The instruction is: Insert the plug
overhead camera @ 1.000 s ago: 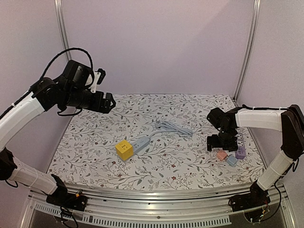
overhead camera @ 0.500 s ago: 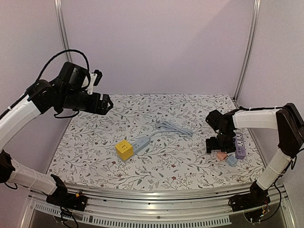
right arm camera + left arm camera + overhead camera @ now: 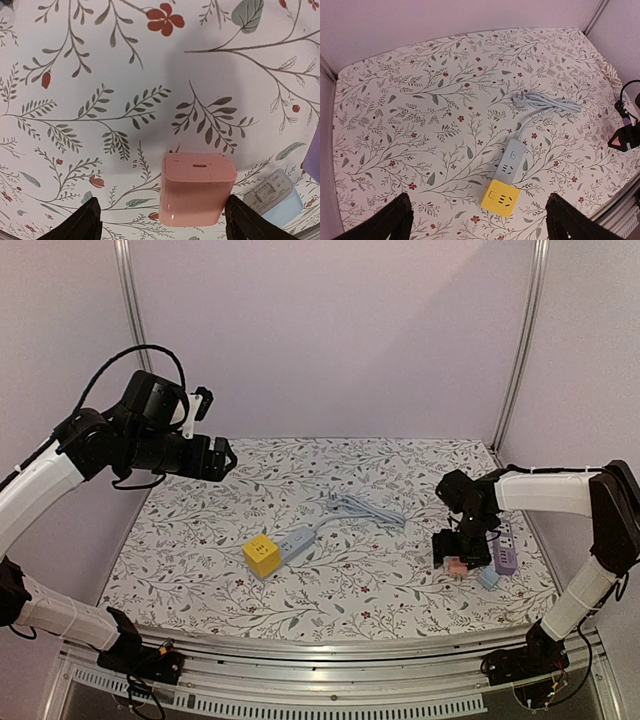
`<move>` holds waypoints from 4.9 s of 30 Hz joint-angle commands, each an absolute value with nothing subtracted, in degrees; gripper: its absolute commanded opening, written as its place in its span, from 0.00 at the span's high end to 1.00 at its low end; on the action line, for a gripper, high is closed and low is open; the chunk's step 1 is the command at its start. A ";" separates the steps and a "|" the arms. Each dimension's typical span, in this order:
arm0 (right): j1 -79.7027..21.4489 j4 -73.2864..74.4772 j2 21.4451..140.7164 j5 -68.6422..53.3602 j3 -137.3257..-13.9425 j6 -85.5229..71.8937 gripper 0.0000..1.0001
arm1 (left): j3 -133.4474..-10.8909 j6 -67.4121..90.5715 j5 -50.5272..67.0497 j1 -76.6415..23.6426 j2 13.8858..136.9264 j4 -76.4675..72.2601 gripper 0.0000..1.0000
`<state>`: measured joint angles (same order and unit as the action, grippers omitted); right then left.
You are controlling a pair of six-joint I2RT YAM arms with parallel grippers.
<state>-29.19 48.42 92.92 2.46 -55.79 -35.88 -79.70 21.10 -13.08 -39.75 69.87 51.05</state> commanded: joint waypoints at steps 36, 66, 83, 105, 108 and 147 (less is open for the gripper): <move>-28.99 49.26 98.39 5.01 -57.19 -46.08 0.41 | -78.40 20.56 -12.54 -39.81 69.74 51.56 0.08; -30.49 48.96 93.22 3.34 -58.78 -41.19 1.00 | -78.06 22.06 -12.86 -39.75 69.38 53.92 0.08; -35.10 48.30 92.10 2.50 -68.99 -36.26 1.00 | -82.22 26.49 -13.73 -39.55 69.31 57.96 0.00; -39.06 41.90 87.51 -4.61 -76.74 -25.26 1.00 | -77.02 28.98 -8.06 -38.06 56.96 54.63 0.00; -40.81 40.55 87.04 -4.26 -78.78 -22.53 1.00 | -77.91 30.01 -5.14 -38.06 58.24 55.06 0.01; -59.52 21.32 84.40 -7.92 -77.66 11.27 1.00 | -83.57 43.71 27.25 -39.92 75.99 47.55 0.13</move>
<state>-58.85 22.94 84.68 -6.59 -77.89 8.21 -81.69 41.69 24.97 -39.03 74.46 50.02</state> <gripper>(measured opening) 0.426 0.889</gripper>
